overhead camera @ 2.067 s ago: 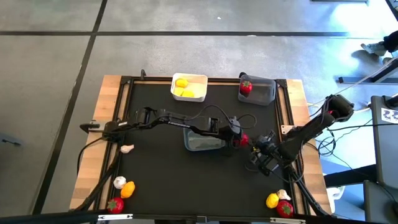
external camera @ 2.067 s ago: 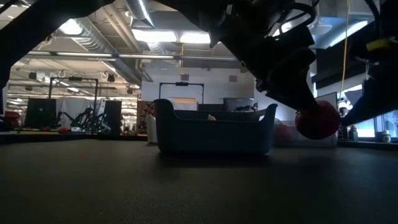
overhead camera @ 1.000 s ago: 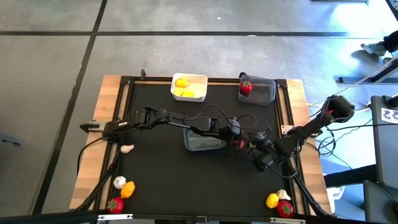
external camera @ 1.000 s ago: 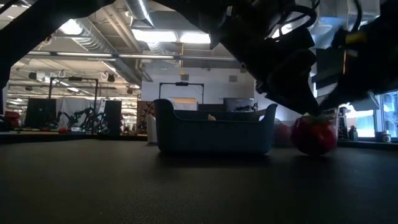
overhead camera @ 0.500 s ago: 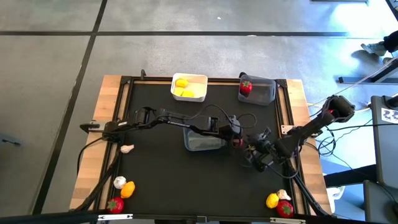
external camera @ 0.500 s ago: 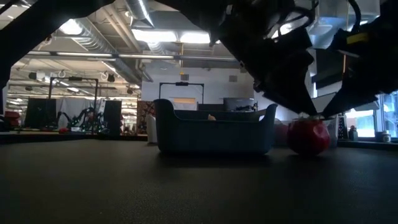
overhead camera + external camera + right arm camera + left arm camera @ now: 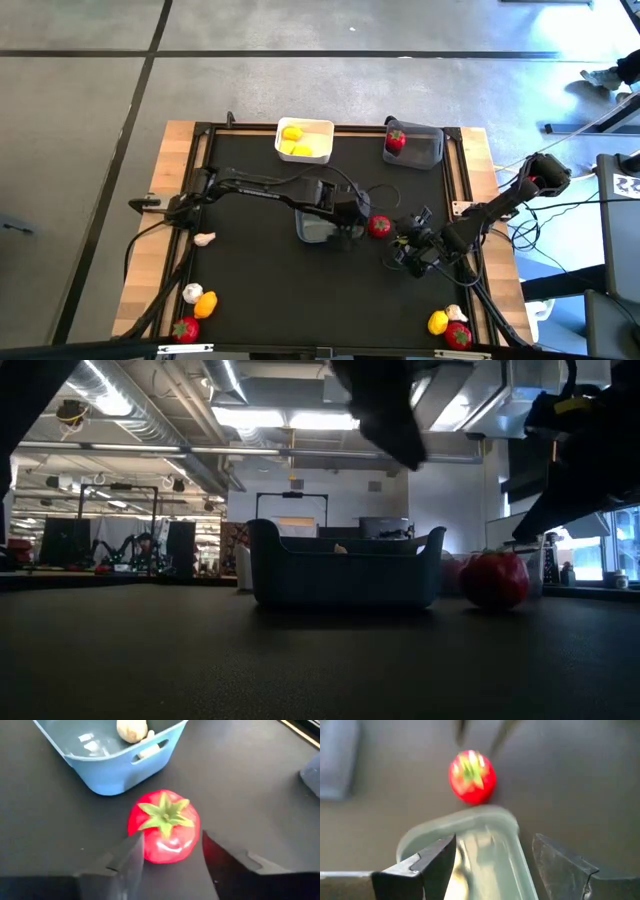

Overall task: Sort produce into baskets
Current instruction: Put the red tomato into the black bin, then put the white garlic into the blue bin

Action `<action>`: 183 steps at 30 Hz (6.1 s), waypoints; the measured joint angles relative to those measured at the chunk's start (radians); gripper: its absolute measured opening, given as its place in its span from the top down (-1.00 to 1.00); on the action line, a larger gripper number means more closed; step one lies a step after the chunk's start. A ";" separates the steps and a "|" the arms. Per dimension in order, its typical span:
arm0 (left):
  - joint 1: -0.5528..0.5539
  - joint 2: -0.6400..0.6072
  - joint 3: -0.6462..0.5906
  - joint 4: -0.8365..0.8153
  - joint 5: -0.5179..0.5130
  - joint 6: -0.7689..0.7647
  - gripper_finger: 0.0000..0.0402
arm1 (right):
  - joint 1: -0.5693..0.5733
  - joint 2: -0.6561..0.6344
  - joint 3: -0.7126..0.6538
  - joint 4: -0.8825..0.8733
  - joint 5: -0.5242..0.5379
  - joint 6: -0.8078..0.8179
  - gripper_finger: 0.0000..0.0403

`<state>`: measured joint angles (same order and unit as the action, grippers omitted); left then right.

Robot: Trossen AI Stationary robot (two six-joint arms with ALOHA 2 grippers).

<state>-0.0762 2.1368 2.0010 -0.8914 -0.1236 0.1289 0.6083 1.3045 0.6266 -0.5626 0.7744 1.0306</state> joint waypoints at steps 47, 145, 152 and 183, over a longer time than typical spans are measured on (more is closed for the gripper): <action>-0.127 -0.541 -1.138 1.217 0.012 -0.280 -0.29 | -0.236 0.066 0.001 0.182 -0.166 -0.219 -0.66; -0.126 -0.539 -1.138 1.191 0.017 -0.269 -0.28 | -1.355 0.087 0.001 0.438 -0.557 -0.669 -0.49; -0.126 -0.539 -1.138 1.191 0.017 -0.267 -0.28 | -1.355 0.097 0.001 0.451 -0.584 -0.669 -0.66; -0.105 -0.608 -1.136 1.108 0.032 -0.314 -0.29 | -1.168 -0.218 0.000 0.446 -0.950 -0.753 -0.87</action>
<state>-0.1814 1.5285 0.8646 0.2164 -0.0919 -0.1854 -0.5597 1.0860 0.6266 -0.1165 -0.1758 0.2771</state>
